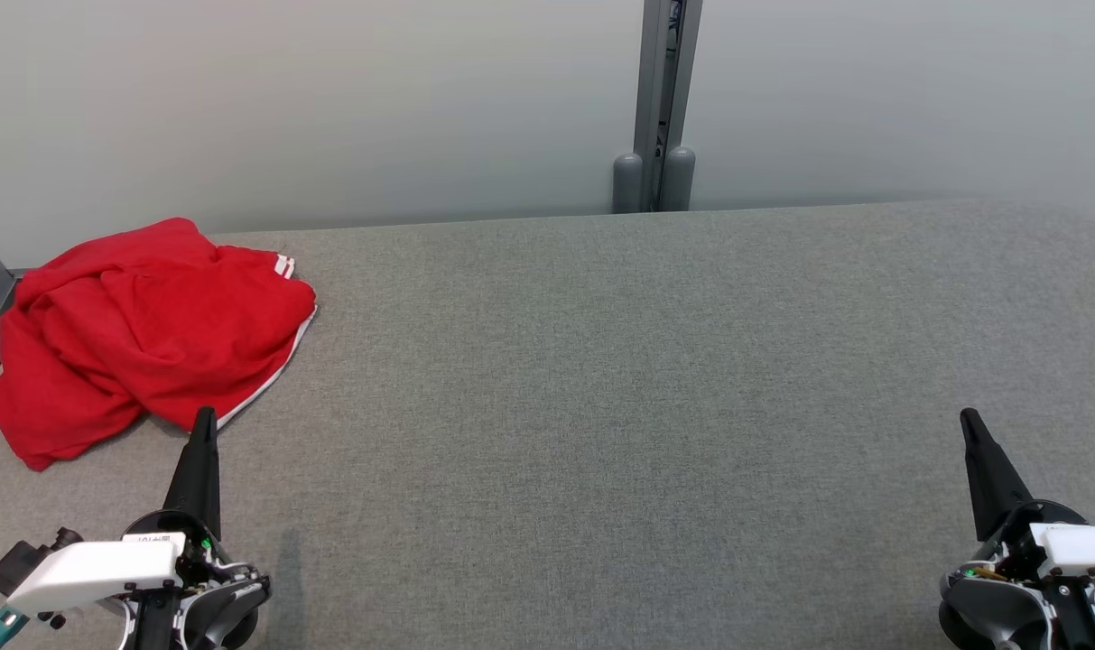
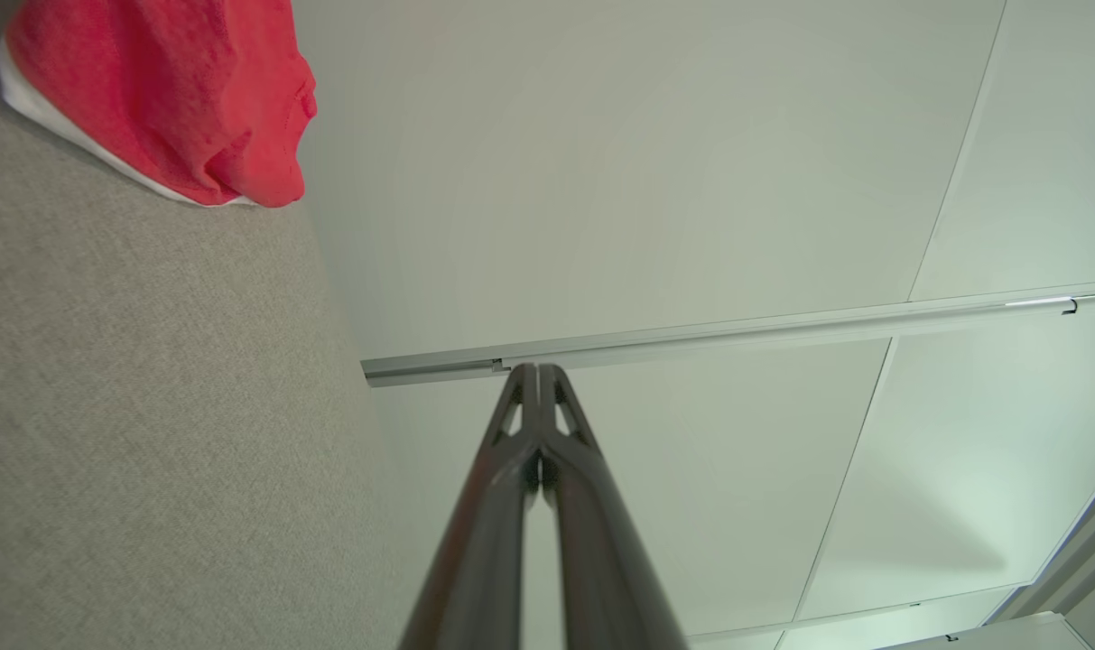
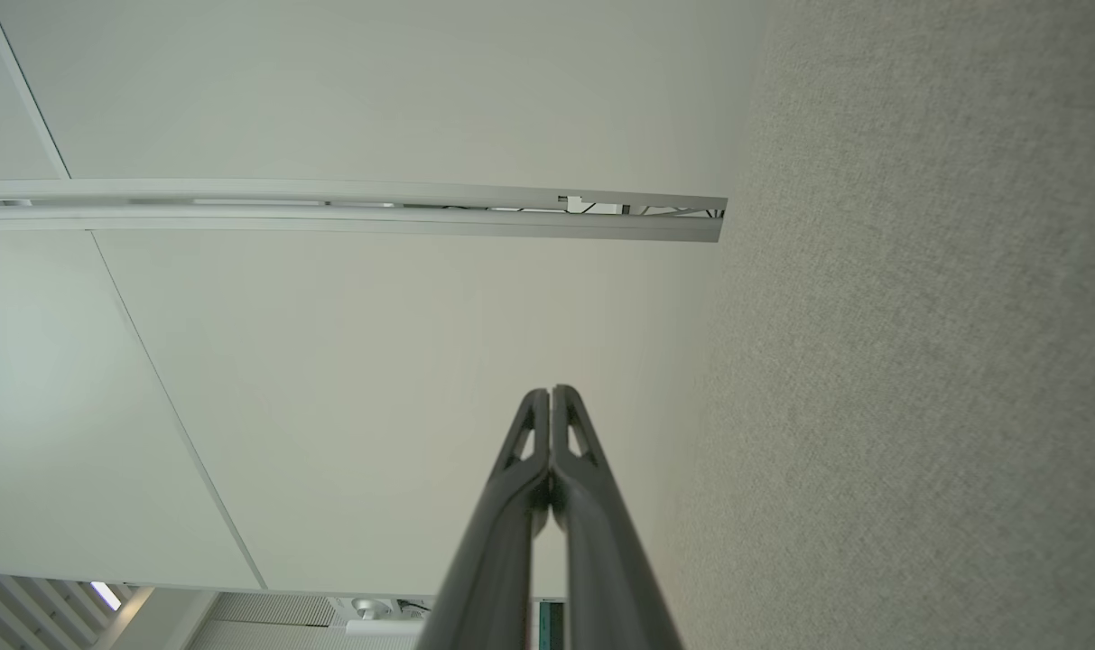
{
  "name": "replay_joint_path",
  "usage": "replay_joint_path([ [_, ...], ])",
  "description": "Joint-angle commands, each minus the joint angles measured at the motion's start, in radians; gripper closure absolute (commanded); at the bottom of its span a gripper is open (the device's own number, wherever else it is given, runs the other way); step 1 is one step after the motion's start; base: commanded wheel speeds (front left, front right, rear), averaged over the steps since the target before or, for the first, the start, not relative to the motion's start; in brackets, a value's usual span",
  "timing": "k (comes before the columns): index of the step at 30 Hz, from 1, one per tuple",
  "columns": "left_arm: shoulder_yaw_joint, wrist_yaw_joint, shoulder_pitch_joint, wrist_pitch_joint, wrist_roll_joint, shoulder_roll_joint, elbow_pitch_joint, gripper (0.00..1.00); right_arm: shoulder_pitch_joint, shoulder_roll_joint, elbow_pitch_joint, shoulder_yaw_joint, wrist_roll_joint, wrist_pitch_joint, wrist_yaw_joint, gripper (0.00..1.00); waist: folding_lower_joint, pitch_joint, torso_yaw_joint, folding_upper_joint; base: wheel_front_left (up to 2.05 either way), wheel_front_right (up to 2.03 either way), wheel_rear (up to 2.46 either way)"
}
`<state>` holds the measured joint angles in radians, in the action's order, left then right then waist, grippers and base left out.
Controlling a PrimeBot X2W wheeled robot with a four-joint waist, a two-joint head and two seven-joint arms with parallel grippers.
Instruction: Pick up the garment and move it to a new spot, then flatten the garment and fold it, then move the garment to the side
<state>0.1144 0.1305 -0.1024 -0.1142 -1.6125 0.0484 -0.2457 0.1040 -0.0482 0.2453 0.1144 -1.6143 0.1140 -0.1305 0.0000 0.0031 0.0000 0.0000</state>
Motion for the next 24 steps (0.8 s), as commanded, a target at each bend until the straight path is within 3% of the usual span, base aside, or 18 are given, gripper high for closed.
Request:
replay_joint_path([
  [1,0.002,0.004,-0.013,-0.002,-0.001,0.004,0.003,1.00,0.010,-0.005,-0.002,0.000,0.003,0.001,0.000,1.00,0.0000,0.000,0.000,0.0000,0.00,0.00,0.00],
  [24,0.002,0.004,-0.013,-0.002,-0.001,0.004,0.003,1.00,0.010,-0.005,-0.002,0.000,0.003,0.001,0.000,1.00,0.0000,0.000,0.000,0.0000,0.00,0.00,0.00],
])
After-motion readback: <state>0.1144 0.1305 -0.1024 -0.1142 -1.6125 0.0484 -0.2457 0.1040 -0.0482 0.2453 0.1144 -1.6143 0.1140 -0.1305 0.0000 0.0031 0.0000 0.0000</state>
